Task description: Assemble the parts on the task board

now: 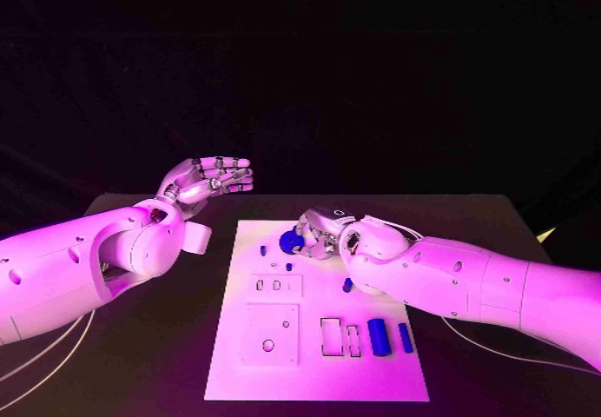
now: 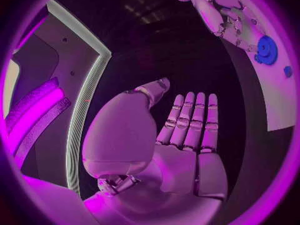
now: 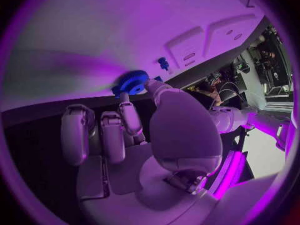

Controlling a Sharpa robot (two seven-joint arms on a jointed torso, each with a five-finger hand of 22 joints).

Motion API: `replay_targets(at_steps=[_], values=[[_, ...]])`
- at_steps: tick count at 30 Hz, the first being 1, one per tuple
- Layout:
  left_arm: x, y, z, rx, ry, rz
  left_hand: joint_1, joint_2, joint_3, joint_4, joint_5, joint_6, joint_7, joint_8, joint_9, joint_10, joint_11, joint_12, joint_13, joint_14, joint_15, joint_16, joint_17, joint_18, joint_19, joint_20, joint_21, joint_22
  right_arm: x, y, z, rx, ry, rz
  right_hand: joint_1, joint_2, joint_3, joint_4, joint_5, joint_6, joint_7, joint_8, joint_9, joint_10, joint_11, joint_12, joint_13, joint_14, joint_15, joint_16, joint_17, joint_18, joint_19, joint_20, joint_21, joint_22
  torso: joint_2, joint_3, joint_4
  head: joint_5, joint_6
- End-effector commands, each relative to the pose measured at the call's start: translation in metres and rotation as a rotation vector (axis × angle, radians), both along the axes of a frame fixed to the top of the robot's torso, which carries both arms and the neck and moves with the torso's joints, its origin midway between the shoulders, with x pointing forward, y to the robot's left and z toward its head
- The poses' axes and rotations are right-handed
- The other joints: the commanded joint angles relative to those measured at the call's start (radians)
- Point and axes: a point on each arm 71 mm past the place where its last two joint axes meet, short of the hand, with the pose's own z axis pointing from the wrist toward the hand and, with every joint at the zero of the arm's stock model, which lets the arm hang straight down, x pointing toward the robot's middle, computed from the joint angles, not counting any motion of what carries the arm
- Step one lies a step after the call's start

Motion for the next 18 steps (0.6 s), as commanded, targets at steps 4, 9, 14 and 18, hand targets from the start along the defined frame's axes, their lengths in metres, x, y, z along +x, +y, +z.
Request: replay_targets(at_steps=[4,9,14,18], values=[[0.000,-0.001,0.002,-0.002,-0.009,-0.007,0.003,0.008,-0.003,-0.001,-0.001,-0.002,0.077,0.006,0.001,-0.003,0.001,0.001,0.000,0.007,0.000,-0.006,-0.001,-0.019,-0.005,0.000,-0.005,-0.001,-0.004,-0.005,-0.009,-0.036,0.049,0.008,-0.011,0.000,-0.004,0.003,0.005,0.012,-0.001,0.000,0.000,0.010,-0.002,0.008,0.005,0.094,0.001,0.007,0.218,-0.008,0.005,0.000,0.006,0.114,0.001,-0.0001,0.0013,0.000,-0.002],[0.000,0.000,0.002,-0.001,-0.009,-0.005,0.003,0.008,-0.003,-0.001,-0.001,-0.002,0.077,0.006,0.001,-0.003,0.001,0.001,0.000,0.007,0.000,-0.006,-0.001,-0.019,-0.005,0.000,-0.005,-0.001,-0.005,-0.008,-0.009,-0.035,0.049,0.007,-0.011,0.001,-0.003,0.003,0.005,0.014,-0.001,0.000,0.000,0.011,-0.002,0.009,0.006,0.094,0.001,0.007,0.219,-0.008,0.005,0.000,0.006,0.114,0.001,-0.0002,0.0011,-0.001,-0.004],[0.000,0.000,0.002,-0.001,-0.010,-0.004,0.004,0.008,-0.003,-0.001,-0.001,-0.002,0.077,0.007,0.001,-0.004,0.001,0.001,0.000,0.008,0.001,-0.006,-0.001,-0.019,-0.005,0.000,-0.006,-0.002,-0.007,-0.011,-0.008,-0.035,0.052,0.006,-0.012,0.002,-0.003,0.002,0.005,0.016,-0.002,0.001,0.000,0.014,-0.003,0.011,0.009,0.094,0.001,0.007,0.219,-0.008,0.006,-0.001,0.007,0.115,0.000,0.0000,0.0009,-0.001,-0.005],[-0.001,0.001,0.002,-0.001,-0.010,-0.003,0.004,0.008,-0.003,-0.001,-0.001,-0.002,0.077,0.007,0.001,-0.004,0.001,0.001,0.000,0.008,0.001,-0.006,-0.001,-0.019,-0.005,0.000,-0.006,-0.002,-0.008,-0.014,-0.007,-0.030,0.049,0.002,-0.013,0.003,-0.002,0.002,0.005,0.018,-0.003,0.002,0.000,0.015,-0.003,0.012,0.010,0.094,0.000,0.007,0.220,-0.008,0.006,-0.001,0.008,0.116,0.000,-0.0004,0.0007,-0.001,-0.005]])
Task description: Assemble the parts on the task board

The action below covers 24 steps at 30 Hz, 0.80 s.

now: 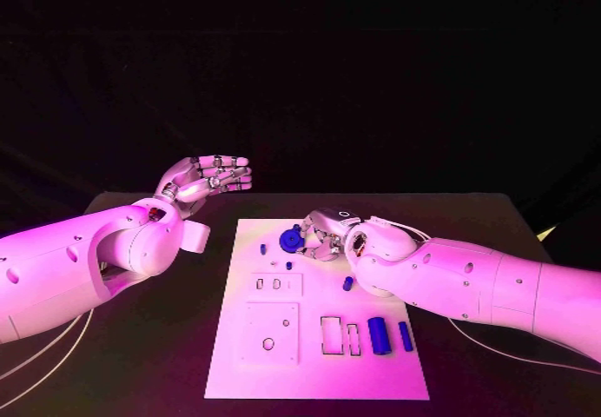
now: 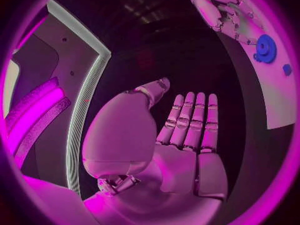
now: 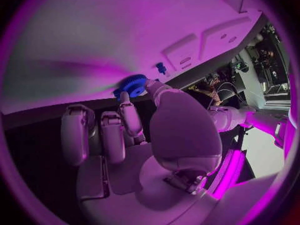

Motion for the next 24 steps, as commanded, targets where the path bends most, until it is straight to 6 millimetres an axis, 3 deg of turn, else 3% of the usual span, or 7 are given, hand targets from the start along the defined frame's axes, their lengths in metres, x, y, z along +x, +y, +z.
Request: replay_targets(at_steps=[1,9,14,24], values=[[0.000,-0.001,0.002,-0.002,-0.010,-0.007,0.004,0.008,-0.003,-0.001,-0.001,-0.002,0.077,0.007,0.002,-0.004,0.001,0.001,0.000,0.008,0.001,-0.006,-0.001,-0.019,-0.005,0.000,-0.006,-0.001,-0.002,-0.003,-0.005,-0.026,0.028,-0.006,-0.008,-0.002,-0.002,0.002,0.005,0.007,0.000,0.002,0.000,0.007,-0.001,0.006,0.001,0.094,0.000,0.003,0.219,-0.008,0.006,-0.001,0.003,0.116,-0.001,-0.0002,-0.0005,0.001,0.000],[0.000,-0.001,0.002,-0.002,-0.010,-0.007,0.004,0.008,-0.003,-0.001,-0.001,-0.002,0.077,0.007,0.002,-0.004,0.001,0.001,0.000,0.008,0.001,-0.006,-0.001,-0.019,-0.005,0.000,-0.006,-0.001,-0.002,-0.009,0.001,0.002,-0.012,-0.032,-0.008,-0.001,-0.001,0.001,0.006,0.008,-0.001,0.002,0.000,0.007,-0.002,0.006,0.001,0.094,0.000,0.003,0.219,-0.008,0.006,-0.001,0.003,0.116,0.000,0.0003,0.0021,0.000,0.003],[0.000,-0.001,0.002,-0.002,-0.010,-0.007,0.004,0.008,-0.003,-0.001,-0.001,-0.002,0.077,0.007,0.002,-0.004,0.001,0.001,0.000,0.008,0.001,-0.006,-0.001,-0.019,-0.005,0.000,-0.006,-0.001,-0.002,-0.011,0.004,0.008,-0.028,-0.038,-0.007,0.000,0.000,-0.001,0.007,0.009,-0.001,0.002,0.001,0.008,-0.002,0.007,0.002,0.094,-0.001,0.004,0.221,-0.009,0.008,-0.001,0.005,0.118,0.000,-0.0014,0.0014,-0.001,0.004],[0.000,-0.002,0.002,-0.003,-0.010,-0.010,0.004,0.008,-0.003,-0.001,-0.001,-0.002,0.077,0.007,0.002,-0.004,0.001,0.001,0.000,0.008,0.001,-0.006,-0.001,-0.019,-0.005,0.000,-0.006,-0.001,0.002,-0.001,0.002,-0.014,0.002,-0.023,-0.007,0.000,0.000,-0.001,0.007,0.009,-0.001,0.002,0.000,0.006,-0.002,0.005,-0.001,0.095,-0.001,0.004,0.223,-0.009,0.007,-0.002,0.004,0.117,0.001,-0.0009,0.0021,-0.003,0.003]])
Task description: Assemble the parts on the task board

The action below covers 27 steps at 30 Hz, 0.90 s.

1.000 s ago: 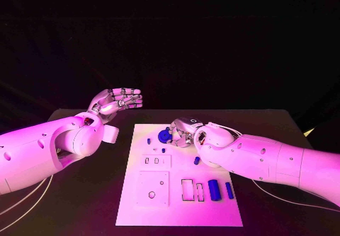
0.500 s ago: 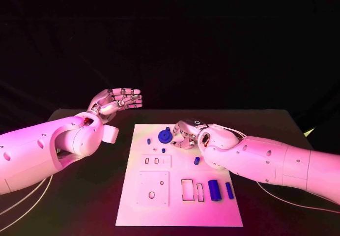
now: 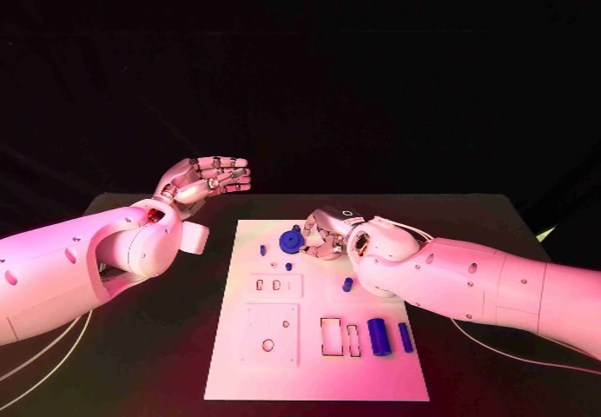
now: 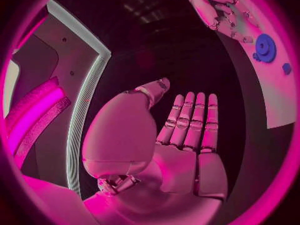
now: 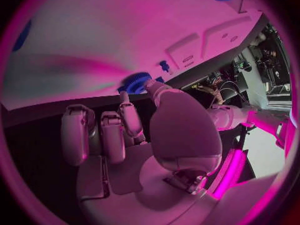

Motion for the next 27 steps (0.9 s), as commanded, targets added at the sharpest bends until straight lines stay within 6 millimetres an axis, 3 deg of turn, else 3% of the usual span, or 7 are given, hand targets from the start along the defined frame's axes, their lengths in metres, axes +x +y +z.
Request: replay_targets(at_steps=[1,27], values=[[-0.0001,-0.0026,0.0016,-0.004,-0.010,-0.011,0.004,0.008,-0.003,-0.001,-0.001,-0.002,0.077,0.007,0.002,-0.004,0.001,0.001,0.000,0.008,0.001,-0.006,-0.002,-0.019,-0.005,0.000,-0.006,-0.001,0.0016,0.0039,-0.0022,-0.023,0.019,0.009,-0.009,0.000,0.000,-0.001,0.006,0.004,-0.001,0.000,0.001,0.005,-0.002,-0.002,-0.003,0.094,-0.001,0.004,0.222,-0.008,0.006,-0.002,0.003,0.116,0.001,0.0000,0.0011,-0.001,-0.001],[0.0004,-0.0033,0.0014,-0.005,-0.009,-0.013,0.004,0.008,-0.003,-0.001,-0.001,-0.002,0.077,0.007,0.002,-0.004,0.001,0.001,0.000,0.008,0.001,-0.006,-0.002,-0.019,-0.005,0.000,-0.006,-0.001,0.0050,0.0104,-0.0043,-0.039,0.031,0.018,-0.023,0.003,-0.001,0.002,0.006,-0.007,0.002,-0.009,-0.003,-0.001,0.000,-0.007,-0.007,0.094,0.001,0.003,0.220,-0.007,0.004,-0.002,-0.001,0.114,0.000,0.0008,-0.0004,0.004,-0.002]])
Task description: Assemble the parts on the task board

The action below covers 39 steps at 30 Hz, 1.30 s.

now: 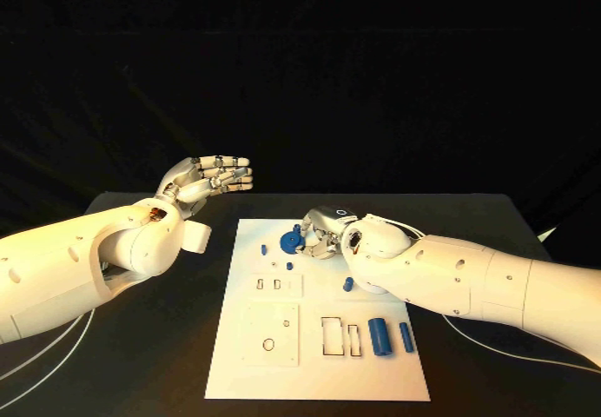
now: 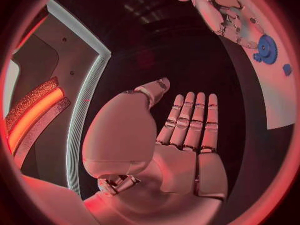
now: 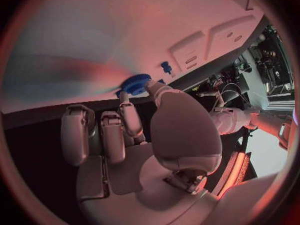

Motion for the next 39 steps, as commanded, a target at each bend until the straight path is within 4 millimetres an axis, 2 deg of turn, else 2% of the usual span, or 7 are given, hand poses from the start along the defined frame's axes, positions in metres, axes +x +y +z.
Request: replay_targets(at_steps=[1,11,17,22,28,32,39], values=[[0.000,-0.002,0.002,-0.004,-0.010,-0.012,0.004,0.008,-0.003,-0.001,-0.001,-0.002,0.077,0.007,0.002,-0.004,0.001,0.001,0.000,0.008,0.001,-0.006,-0.002,-0.019,-0.005,0.000,-0.006,-0.001,-0.002,-0.003,0.000,-0.006,0.003,0.014,-0.009,-0.001,-0.001,0.002,0.006,-0.007,0.002,-0.005,-0.001,-0.001,0.000,-0.003,0.001,0.094,0.001,0.003,0.220,-0.007,0.004,-0.002,-0.001,0.114,-0.001,0.0008,0.0005,0.000,0.001],[0.000,-0.001,0.001,-0.004,-0.010,-0.011,0.004,0.008,-0.003,-0.001,-0.001,-0.002,0.077,0.007,0.002,-0.004,0.001,0.001,0.000,0.008,0.001,-0.006,-0.002,-0.019,-0.005,0.000,-0.006,-0.001,-0.009,-0.033,0.019,0.087,-0.054,0.008,0.009,-0.006,0.008,-0.015,0.013,-0.004,0.002,-0.006,-0.001,0.001,0.000,-0.001,0.003,0.093,0.000,0.002,0.218,-0.008,0.006,-0.001,0.000,0.116,-0.003,0.0011,-0.0039,0.000,0.007],[0.001,0.000,0.001,-0.006,-0.009,-0.011,0.005,0.008,-0.003,-0.001,-0.001,-0.002,0.077,0.008,0.002,-0.004,0.002,0.002,0.000,0.010,0.001,-0.009,-0.003,-0.020,-0.005,0.000,-0.009,-0.004,-0.018,-0.066,0.039,0.193,-0.019,0.043,0.075,-0.012,0.043,-0.062,-0.010,-0.002,0.005,-0.014,-0.004,-0.002,0.001,-0.005,0.002,0.091,0.001,-0.002,0.207,-0.005,-0.002,-0.001,-0.013,0.109,-0.006,0.0021,-0.0055,-0.008,0.013],[0.001,0.000,0.000,-0.008,-0.007,-0.012,0.005,0.008,-0.003,-0.001,-0.001,-0.002,0.077,0.008,0.002,-0.003,0.001,0.002,0.000,0.010,0.001,-0.009,-0.003,-0.020,-0.005,0.000,-0.009,-0.004,-0.024,-0.102,0.049,0.253,0.034,0.038,0.116,-0.024,0.062,-0.097,-0.013,-0.001,0.007,-0.019,-0.006,-0.004,0.003,-0.007,0.001,0.093,0.003,0.001,0.215,-0.007,0.002,0.000,-0.009,0.115,-0.010,0.0038,-0.0140,-0.010,0.016],[0.001,-0.002,0.000,-0.012,-0.006,-0.019,0.005,0.007,-0.003,-0.002,-0.001,-0.002,0.077,0.008,0.002,-0.003,0.001,0.002,0.000,0.011,0.001,-0.010,-0.004,-0.018,0.000,-0.001,-0.007,-0.004,-0.022,-0.144,0.050,0.248,0.062,0.000,0.138,-0.046,0.066,-0.121,-0.011,-0.002,0.009,-0.024,-0.008,-0.012,0.005,-0.014,-0.005,0.093,0.006,0.002,0.219,0.000,-0.016,0.001,-0.036,0.095,-0.014,0.0088,-0.0229,-0.010,0.014],[0.001,-0.002,0.000,-0.013,-0.005,-0.022,0.005,0.007,-0.003,-0.002,-0.001,-0.002,0.076,0.009,0.002,-0.003,0.001,0.002,0.000,0.011,0.000,-0.010,-0.004,-0.017,0.002,-0.001,-0.007,-0.004,-0.018,-0.162,0.046,0.233,0.075,-0.022,0.142,-0.052,0.064,-0.125,-0.012,-0.006,0.009,-0.027,-0.009,-0.016,0.005,-0.017,-0.008,0.094,0.006,0.003,0.221,0.001,-0.021,0.001,-0.042,0.091,-0.014,0.0112,-0.0237,-0.009,0.009],[0.001,-0.004,-0.001,-0.014,-0.004,-0.028,0.006,0.007,-0.004,-0.002,-0.001,-0.003,0.076,0.010,0.003,-0.003,0.001,0.002,0.000,0.014,-0.001,-0.012,-0.005,-0.011,0.020,-0.001,0.001,-0.002,-0.011,-0.180,0.034,0.207,0.089,-0.061,0.149,-0.054,0.064,-0.131,-0.011,-0.013,0.009,-0.032,-0.011,-0.016,0.006,-0.017,-0.007,0.095,0.007,0.005,0.226,0.001,-0.020,0.002,-0.041,0.093,-0.012,0.0103,-0.0203,-0.011,0.006]])
